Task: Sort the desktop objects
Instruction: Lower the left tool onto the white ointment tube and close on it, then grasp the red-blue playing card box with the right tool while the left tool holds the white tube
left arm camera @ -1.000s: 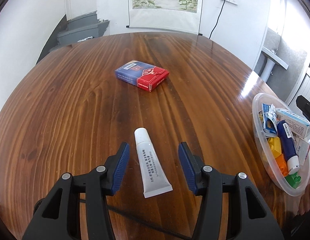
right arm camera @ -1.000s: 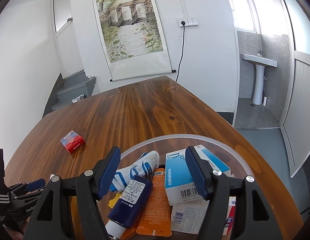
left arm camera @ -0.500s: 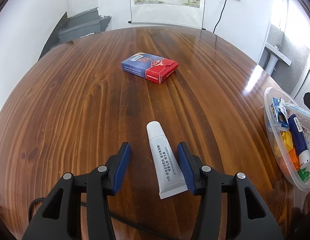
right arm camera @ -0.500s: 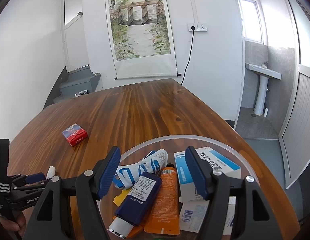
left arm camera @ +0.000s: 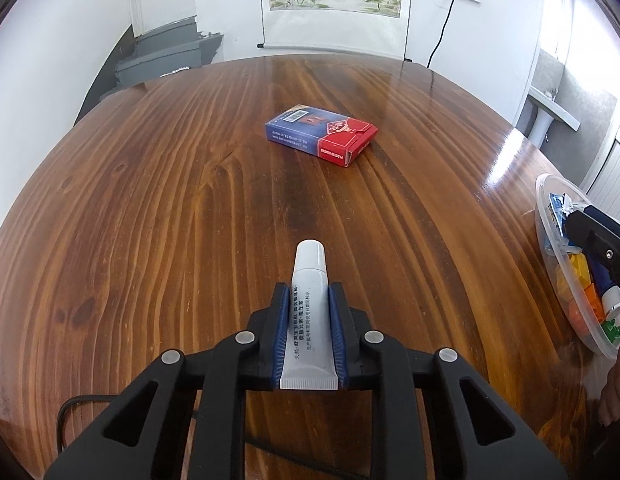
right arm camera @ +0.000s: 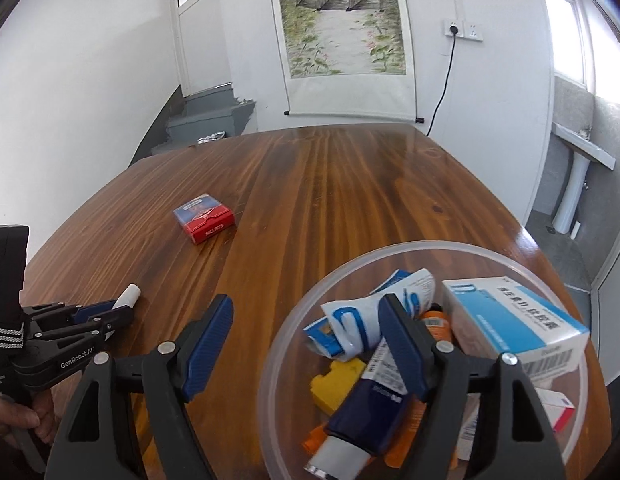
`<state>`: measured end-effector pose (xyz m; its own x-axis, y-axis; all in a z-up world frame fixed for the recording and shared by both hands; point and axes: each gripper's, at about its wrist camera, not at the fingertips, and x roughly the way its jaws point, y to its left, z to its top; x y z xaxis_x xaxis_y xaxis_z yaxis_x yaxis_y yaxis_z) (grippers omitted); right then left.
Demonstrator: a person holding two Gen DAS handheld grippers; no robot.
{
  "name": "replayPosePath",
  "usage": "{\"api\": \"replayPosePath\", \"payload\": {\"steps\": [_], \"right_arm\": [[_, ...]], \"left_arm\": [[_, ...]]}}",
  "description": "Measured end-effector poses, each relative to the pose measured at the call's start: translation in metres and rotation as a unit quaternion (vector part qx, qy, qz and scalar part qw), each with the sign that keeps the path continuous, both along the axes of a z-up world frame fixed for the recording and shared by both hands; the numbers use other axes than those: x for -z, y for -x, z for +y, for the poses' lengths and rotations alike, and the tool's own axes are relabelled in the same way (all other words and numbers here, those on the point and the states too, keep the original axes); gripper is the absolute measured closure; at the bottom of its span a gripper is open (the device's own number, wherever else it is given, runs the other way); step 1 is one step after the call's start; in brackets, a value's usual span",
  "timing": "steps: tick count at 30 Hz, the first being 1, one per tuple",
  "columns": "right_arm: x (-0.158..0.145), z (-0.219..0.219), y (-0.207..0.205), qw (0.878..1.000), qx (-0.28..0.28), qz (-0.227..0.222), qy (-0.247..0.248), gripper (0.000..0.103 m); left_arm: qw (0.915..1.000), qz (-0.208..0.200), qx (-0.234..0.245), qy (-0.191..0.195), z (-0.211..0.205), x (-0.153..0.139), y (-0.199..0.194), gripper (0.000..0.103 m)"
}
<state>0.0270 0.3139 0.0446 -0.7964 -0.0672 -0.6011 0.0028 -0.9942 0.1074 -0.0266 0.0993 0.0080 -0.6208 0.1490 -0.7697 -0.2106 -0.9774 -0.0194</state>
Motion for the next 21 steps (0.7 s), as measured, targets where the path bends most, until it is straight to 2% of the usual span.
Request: {"api": "replayPosePath", "payload": {"steps": [6, 8, 12, 18, 21], "right_arm": [[0.001, -0.027, 0.033, 0.997, -0.051, -0.048, 0.024, 0.023], [0.001, -0.037, 0.041, 0.996, -0.063, -0.054, 0.032, 0.023], [-0.002, -0.060, 0.056, 0.995, -0.079, -0.052, 0.014, 0.023], [0.000, -0.082, 0.096, 0.993, -0.090, -0.071, 0.036, 0.022], [0.003, -0.088, 0.120, 0.992, -0.082, -0.079, 0.048, 0.022]], "left_arm": [[0.9997, 0.012, -0.010, -0.018, -0.022, -0.010, -0.003, 0.081], [0.9996, 0.016, -0.012, -0.021, -0.028, -0.013, -0.003, 0.081], [0.9993, 0.013, -0.021, -0.028, -0.040, -0.016, -0.002, 0.081], [0.9970, 0.016, -0.048, -0.058, -0.059, -0.026, -0.004, 0.081], [0.9969, 0.026, -0.058, -0.046, -0.059, -0.028, -0.006, 0.081]]}}
